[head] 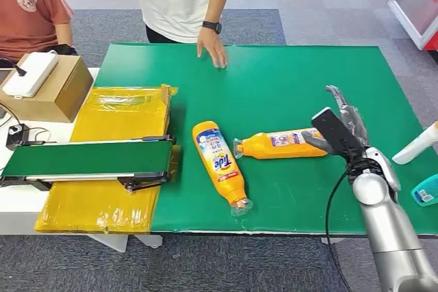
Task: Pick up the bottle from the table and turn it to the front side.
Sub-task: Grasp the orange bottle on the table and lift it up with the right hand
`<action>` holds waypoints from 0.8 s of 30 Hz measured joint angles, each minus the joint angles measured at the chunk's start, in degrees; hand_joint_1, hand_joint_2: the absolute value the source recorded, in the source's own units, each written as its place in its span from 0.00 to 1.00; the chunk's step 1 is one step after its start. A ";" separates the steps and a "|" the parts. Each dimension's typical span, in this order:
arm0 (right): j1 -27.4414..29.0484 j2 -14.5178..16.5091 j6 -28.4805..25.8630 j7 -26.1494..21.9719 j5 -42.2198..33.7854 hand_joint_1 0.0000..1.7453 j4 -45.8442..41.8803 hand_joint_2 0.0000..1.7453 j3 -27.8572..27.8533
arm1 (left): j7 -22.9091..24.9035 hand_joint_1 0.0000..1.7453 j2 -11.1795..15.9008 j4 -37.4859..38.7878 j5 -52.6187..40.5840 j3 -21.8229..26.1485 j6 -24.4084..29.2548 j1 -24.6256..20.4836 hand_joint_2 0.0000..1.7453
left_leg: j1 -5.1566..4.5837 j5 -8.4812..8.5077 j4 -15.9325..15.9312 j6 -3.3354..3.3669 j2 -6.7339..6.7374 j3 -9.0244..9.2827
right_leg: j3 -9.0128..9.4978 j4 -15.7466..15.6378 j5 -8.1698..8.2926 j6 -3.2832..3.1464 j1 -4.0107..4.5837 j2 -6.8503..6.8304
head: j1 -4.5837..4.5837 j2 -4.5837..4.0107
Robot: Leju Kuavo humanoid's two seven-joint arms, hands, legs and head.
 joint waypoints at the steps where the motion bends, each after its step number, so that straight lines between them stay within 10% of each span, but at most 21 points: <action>1: -0.20 0.00 -0.11 0.73 2.64 0.00 0.09 1.00 0.36 | 0.10 0.00 -0.23 -0.21 -0.16 0.01 -0.16 0.01 1.00 | 0.00 0.00 0.00 0.00 0.00 0.00 | 0.00 0.00 0.00 0.00 0.00 0.00 | 0.00 0.00; 13: -6.17 1.31 2.63 7.97 33.11 0.00 4.07 1.00 6.07 | 1.47 0.00 -2.38 -3.44 -0.49 0.17 0.75 -0.63 1.00 | 0.00 0.03 0.00 -0.01 0.00 0.02 | -0.02 0.01 0.00 0.00 0.01 -0.01 | -0.02 0.00; 24: -8.45 2.75 3.63 8.16 39.34 0.00 11.78 1.00 7.71 | 1.13 0.00 -1.48 -3.72 -0.34 -1.01 2.34 -1.48 1.00 | 0.00 0.03 0.00 0.00 -0.01 0.02 | -0.02 0.00 0.00 0.00 0.00 -0.01 | -0.02 0.00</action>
